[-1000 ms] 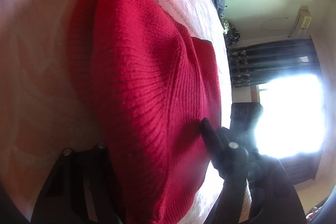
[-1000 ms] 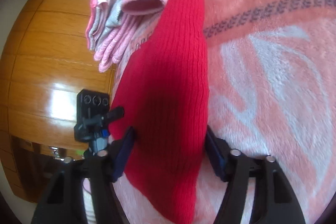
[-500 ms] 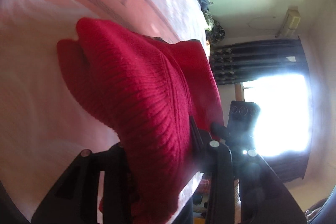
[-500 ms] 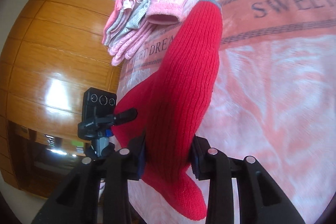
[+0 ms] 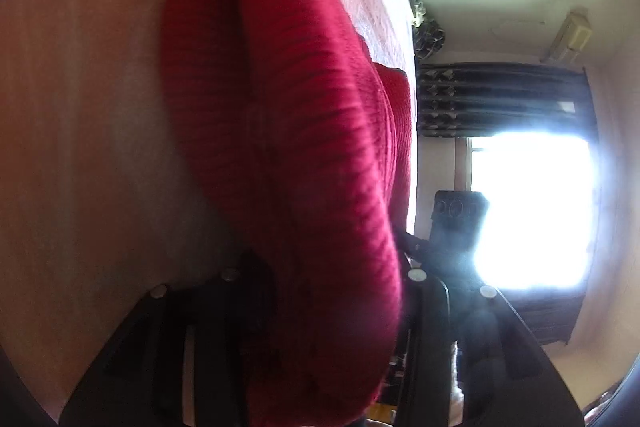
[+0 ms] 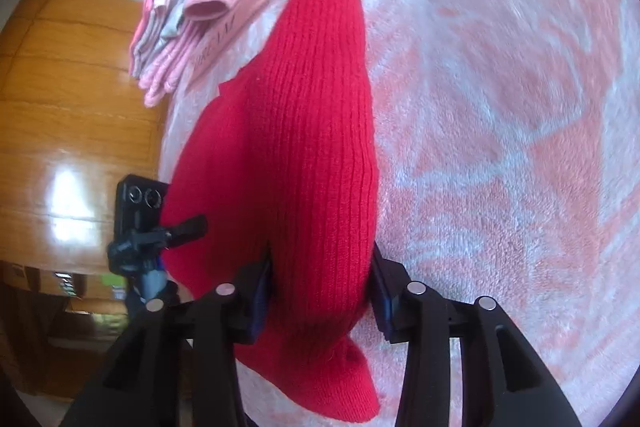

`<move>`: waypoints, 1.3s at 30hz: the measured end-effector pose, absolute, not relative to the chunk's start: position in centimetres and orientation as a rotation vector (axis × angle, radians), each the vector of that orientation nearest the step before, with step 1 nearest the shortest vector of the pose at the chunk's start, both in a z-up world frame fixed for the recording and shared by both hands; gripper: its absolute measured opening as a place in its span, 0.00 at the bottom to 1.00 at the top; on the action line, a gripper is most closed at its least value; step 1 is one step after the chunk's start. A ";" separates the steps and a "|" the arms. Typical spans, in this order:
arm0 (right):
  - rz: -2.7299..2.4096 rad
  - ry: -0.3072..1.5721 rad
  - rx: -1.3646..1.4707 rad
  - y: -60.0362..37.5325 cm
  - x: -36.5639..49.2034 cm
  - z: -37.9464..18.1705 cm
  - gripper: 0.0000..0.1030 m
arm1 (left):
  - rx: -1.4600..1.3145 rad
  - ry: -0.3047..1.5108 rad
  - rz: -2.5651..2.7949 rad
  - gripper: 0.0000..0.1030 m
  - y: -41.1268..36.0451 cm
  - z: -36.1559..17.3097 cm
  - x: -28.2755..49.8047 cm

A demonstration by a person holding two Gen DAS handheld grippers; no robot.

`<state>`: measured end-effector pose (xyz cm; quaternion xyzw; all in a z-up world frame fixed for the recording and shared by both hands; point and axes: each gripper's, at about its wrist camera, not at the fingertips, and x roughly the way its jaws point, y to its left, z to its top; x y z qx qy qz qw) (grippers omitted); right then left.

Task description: Fold small clothes

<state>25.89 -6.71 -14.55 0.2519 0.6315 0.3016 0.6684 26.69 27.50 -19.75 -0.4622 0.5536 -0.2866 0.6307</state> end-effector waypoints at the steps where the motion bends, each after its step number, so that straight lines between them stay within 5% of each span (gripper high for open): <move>1: 0.691 1.409 0.566 -6.8 25.8 -14.4 0.44 | -1.055 1.260 -0.655 0.39 27.5 -19.7 26.6; 5: 0.724 1.378 0.520 -7.1 24.3 -12.7 0.57 | -0.960 1.242 -0.633 0.50 27.5 -17.8 25.9; 9: 0.775 1.384 0.490 -7.8 22.1 -12.1 0.57 | -0.801 1.220 -0.600 0.57 26.8 -15.4 23.3; 18: 0.769 1.390 0.418 -6.0 19.8 -13.5 0.57 | -0.766 1.202 -0.530 0.59 27.6 -15.2 20.2; 21: 0.762 1.400 0.409 -5.5 19.4 -14.1 0.42 | -0.715 1.244 -0.494 0.58 27.4 -15.6 21.3; 22: 0.769 1.408 0.422 -5.5 19.3 -14.2 0.24 | -0.708 1.248 -0.482 0.57 27.2 -15.7 21.7; 23: 0.787 1.416 0.446 -5.6 19.3 -14.2 0.18 | -0.693 1.255 -0.470 0.54 27.0 -15.6 22.2; 39: 0.670 1.408 0.359 -6.0 17.5 -14.7 0.15 | -0.562 1.266 -0.428 0.49 26.9 -15.3 21.1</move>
